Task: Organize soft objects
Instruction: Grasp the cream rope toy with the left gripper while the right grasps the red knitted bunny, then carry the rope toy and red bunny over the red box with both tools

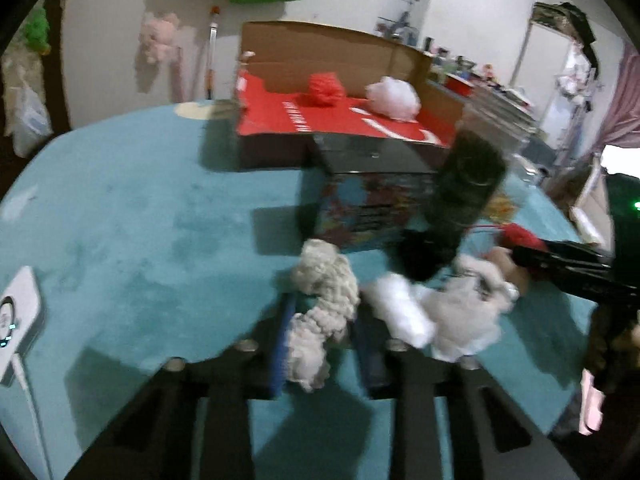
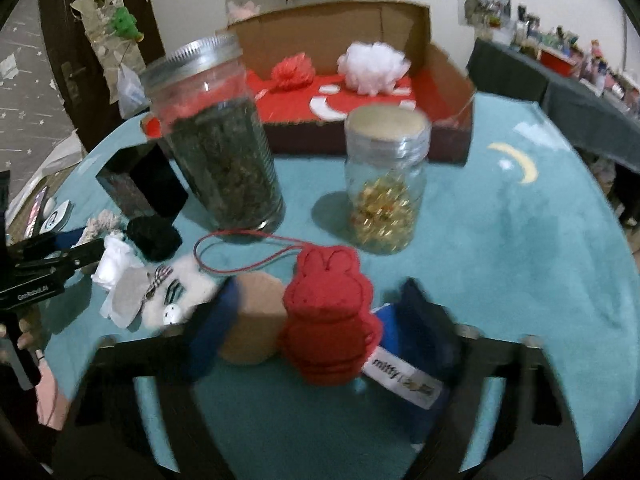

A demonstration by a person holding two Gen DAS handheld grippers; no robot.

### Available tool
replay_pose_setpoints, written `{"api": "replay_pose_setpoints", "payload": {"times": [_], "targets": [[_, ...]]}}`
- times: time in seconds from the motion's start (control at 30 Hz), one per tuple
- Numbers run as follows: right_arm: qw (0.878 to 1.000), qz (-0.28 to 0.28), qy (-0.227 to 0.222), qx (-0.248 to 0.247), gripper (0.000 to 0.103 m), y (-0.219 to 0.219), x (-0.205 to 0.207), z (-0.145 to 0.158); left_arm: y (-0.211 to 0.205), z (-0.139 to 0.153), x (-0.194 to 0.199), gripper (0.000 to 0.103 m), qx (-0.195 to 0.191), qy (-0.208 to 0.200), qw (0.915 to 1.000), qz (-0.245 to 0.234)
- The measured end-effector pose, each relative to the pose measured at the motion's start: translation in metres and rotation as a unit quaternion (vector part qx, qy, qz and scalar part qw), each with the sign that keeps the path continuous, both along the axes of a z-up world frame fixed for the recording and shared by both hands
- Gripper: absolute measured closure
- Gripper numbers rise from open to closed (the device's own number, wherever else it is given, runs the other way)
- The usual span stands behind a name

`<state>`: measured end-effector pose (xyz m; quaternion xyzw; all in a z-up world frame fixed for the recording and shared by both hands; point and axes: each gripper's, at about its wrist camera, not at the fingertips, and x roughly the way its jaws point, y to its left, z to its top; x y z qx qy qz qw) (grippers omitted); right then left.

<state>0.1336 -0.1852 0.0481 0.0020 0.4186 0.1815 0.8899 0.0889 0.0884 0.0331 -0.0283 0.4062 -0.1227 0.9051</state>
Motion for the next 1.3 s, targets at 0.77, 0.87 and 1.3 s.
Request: {"api": "replay_pose_setpoints", "payload": {"times": [0.77, 0.87, 1.3], "targets": [[0.998, 0.015, -0.046, 0.04, 0.067, -0.01, -0.026, 0.027, -0.082, 0.051, -0.007, 0.082, -0.009, -0.071, 0.994, -0.083], [0.998, 0.016, -0.044, 0.044, 0.067, -0.009, -0.025, 0.027, -0.093, 0.047, -0.002, 0.082, -0.015, -0.062, 0.993, -0.099], [0.998, 0.023, -0.035, 0.056, 0.067, -0.004, -0.02, 0.024, -0.104, 0.03, 0.012, 0.082, -0.028, -0.034, 0.9927, -0.112]]}}
